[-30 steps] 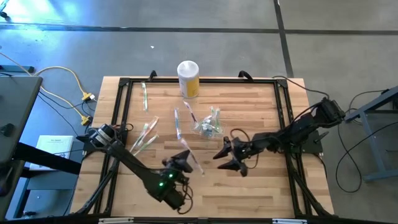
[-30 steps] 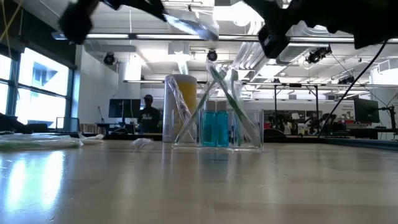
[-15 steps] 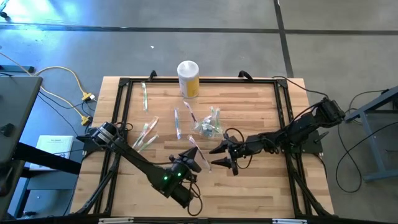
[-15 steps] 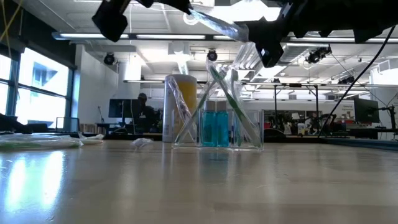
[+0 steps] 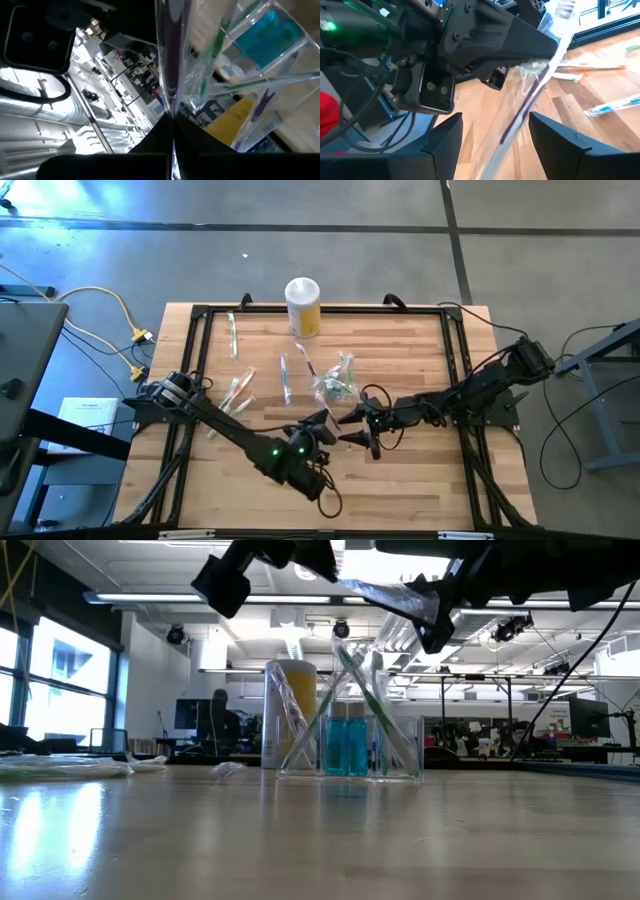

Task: Pick & Place toothbrushing station
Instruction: Put the purple toothbrush into the left section of the transparent organizer

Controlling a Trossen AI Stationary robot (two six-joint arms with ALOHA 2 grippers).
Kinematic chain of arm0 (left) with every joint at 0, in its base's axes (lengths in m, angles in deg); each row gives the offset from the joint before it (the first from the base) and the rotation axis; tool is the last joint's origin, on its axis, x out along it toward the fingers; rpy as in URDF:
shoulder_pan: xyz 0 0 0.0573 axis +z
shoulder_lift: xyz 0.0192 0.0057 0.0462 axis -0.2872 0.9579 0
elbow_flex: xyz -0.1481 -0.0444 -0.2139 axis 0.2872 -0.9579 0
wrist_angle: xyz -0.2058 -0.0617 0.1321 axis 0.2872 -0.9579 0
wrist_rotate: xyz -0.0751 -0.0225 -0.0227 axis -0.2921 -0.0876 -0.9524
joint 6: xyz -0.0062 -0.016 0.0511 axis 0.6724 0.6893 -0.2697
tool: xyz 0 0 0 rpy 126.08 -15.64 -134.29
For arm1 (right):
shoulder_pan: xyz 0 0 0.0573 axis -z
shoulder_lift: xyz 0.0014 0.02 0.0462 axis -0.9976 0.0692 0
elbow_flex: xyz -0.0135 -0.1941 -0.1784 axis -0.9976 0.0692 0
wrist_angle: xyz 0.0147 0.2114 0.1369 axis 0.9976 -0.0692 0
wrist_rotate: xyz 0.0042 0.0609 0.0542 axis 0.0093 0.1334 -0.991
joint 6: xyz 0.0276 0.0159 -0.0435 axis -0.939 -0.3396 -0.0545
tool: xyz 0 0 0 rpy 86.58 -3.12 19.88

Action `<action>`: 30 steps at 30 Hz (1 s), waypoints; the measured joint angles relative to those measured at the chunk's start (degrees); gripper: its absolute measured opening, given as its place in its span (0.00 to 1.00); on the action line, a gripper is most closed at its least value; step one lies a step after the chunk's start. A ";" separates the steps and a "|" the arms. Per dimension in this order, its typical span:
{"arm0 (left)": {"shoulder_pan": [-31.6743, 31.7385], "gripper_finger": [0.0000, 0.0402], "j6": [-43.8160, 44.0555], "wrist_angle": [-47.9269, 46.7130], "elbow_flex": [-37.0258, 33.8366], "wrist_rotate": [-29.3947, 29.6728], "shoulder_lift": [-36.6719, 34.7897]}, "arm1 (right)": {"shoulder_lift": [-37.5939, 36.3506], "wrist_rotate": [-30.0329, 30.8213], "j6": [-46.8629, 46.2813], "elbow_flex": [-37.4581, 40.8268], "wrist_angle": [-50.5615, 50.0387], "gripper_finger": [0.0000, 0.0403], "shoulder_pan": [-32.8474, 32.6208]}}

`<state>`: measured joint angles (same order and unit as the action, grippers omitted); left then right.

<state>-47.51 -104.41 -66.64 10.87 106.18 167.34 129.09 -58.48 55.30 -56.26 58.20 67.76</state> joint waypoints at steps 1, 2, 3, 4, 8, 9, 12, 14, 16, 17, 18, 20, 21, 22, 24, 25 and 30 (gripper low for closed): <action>0.27 0.00 -0.78 0.91 0.00 -0.08 0.00 | 0.00 -0.03 0.31 0.00 -0.04 0.54 0.03; 0.51 0.00 -1.05 2.12 0.00 -0.18 0.00 | 0.00 -0.05 0.36 0.00 -0.11 0.54 0.13; 0.49 0.00 -1.18 2.96 0.00 -0.27 0.00 | 0.00 -0.10 0.41 0.00 -0.28 0.53 0.34; 0.49 0.00 -1.20 3.50 0.00 -0.27 -0.02 | 0.00 -0.14 0.44 0.00 -0.60 0.52 0.42; 0.49 0.00 -2.28 5.27 0.00 -0.57 -0.02 | 0.00 -0.30 0.29 0.00 -2.59 0.43 1.34; 0.49 0.00 -2.30 5.46 0.00 -0.79 -0.02 | 0.00 -0.36 0.22 0.00 -2.94 0.40 1.53; 0.51 0.00 -2.30 5.53 0.00 -1.19 -0.02 | 0.00 -0.42 0.34 0.00 -3.36 0.30 1.83; 0.51 0.00 -2.30 5.57 0.00 -2.14 -0.04 | 0.00 -0.48 0.77 0.00 -3.32 0.21 1.78; 0.49 0.00 -2.30 5.83 0.04 -3.76 -0.08 | 0.03 -0.04 2.04 0.07 -3.84 0.11 1.81; 0.45 0.00 -2.28 6.15 0.10 -4.72 -0.13 | 0.11 0.21 2.84 0.13 -4.28 0.06 1.85; 0.40 0.00 -2.26 6.29 0.11 -5.43 -0.19 | 0.15 0.08 3.52 0.15 -4.30 0.05 1.93; 0.38 0.00 -2.27 6.52 0.13 -6.46 -0.22 | 0.15 0.66 3.50 0.15 -4.16 0.04 1.80; 0.38 0.00 -2.26 6.69 0.15 -6.77 -0.22 | 0.15 0.73 3.47 0.15 -4.26 0.05 1.77; 0.39 0.00 -2.02 6.82 0.13 -6.59 -0.22 | 0.15 0.58 3.49 0.15 -4.32 0.05 1.80; 0.46 0.00 -1.06 7.23 0.13 -6.32 -0.22 | 0.15 0.63 3.50 0.15 -4.23 0.05 1.83; 0.45 0.00 -0.92 7.23 0.13 -6.37 -0.22 | 0.15 0.71 3.50 0.15 -4.26 0.04 1.83; -0.36 0.09 -2.46 7.25 0.11 -7.34 -0.20 | 0.11 0.36 4.17 0.11 -4.02 0.04 1.80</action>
<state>-47.87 -106.88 -59.39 10.97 98.84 167.15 129.20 -58.12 59.48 -56.15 54.18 69.56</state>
